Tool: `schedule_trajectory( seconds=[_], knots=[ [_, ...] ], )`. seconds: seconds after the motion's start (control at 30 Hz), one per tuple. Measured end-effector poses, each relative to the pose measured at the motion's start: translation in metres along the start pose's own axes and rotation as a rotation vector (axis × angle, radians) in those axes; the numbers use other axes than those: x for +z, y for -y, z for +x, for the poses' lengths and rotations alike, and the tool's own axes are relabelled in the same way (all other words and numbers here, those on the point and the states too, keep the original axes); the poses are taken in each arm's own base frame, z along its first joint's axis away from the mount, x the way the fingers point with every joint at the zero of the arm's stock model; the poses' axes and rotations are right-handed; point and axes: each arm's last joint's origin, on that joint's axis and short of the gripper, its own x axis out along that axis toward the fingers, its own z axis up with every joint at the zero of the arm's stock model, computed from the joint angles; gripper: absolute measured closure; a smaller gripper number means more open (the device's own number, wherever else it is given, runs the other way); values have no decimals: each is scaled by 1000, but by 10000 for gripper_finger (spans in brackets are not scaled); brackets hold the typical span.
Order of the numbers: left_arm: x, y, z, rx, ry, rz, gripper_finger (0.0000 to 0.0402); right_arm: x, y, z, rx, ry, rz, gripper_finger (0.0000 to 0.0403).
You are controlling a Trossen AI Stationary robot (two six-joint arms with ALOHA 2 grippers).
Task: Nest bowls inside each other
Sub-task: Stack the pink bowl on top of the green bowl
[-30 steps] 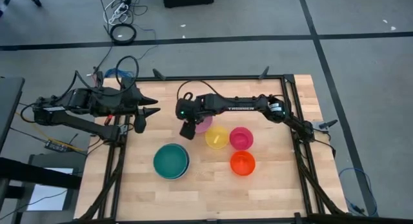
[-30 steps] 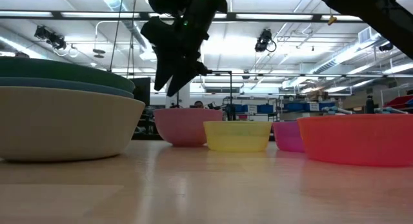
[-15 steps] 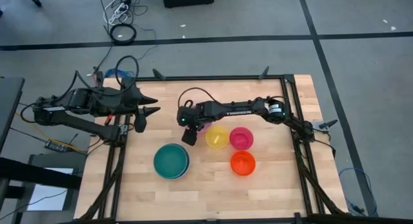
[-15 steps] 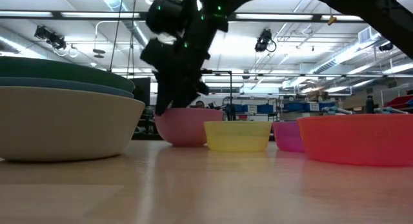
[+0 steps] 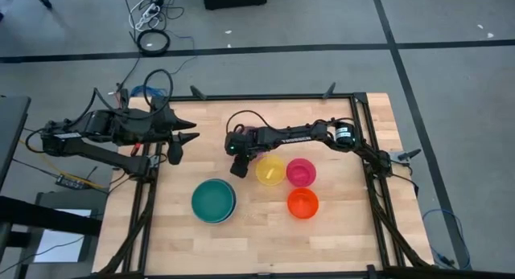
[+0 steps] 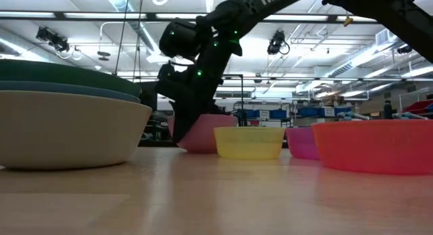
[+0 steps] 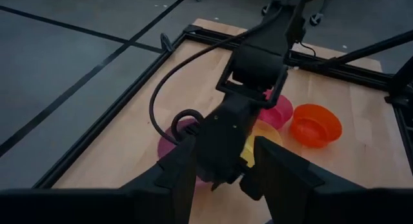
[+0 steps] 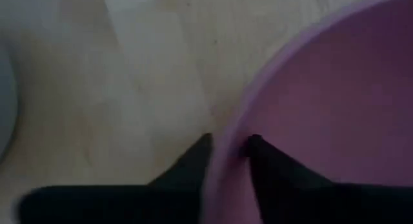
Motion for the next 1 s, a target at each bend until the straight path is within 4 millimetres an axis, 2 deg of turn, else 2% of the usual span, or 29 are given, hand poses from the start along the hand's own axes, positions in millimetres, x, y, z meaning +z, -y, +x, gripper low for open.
schedule_trajectory(
  seconds=[0.07,0.1,0.27,0.43,0.6,0.77,1.0],
  knots=[
    [0,0,0,2,1,0,238,4,-2,-5,-3,12,-54,376],
    [0,0,0,2,1,0,238,7,-5,-8,1,23,-79,387],
    [0,0,0,2,1,0,238,20,-22,-35,-26,43,-146,395],
    [0,0,0,10,3,0,238,33,-66,-73,40,150,-251,398],
    [0,0,0,16,5,1,238,32,-115,-105,159,254,-365,400],
    [0,0,0,16,5,1,238,22,-149,-112,241,314,-430,401],
    [0,0,0,16,5,0,238,16,-164,-116,314,319,-438,399]
  ],
)
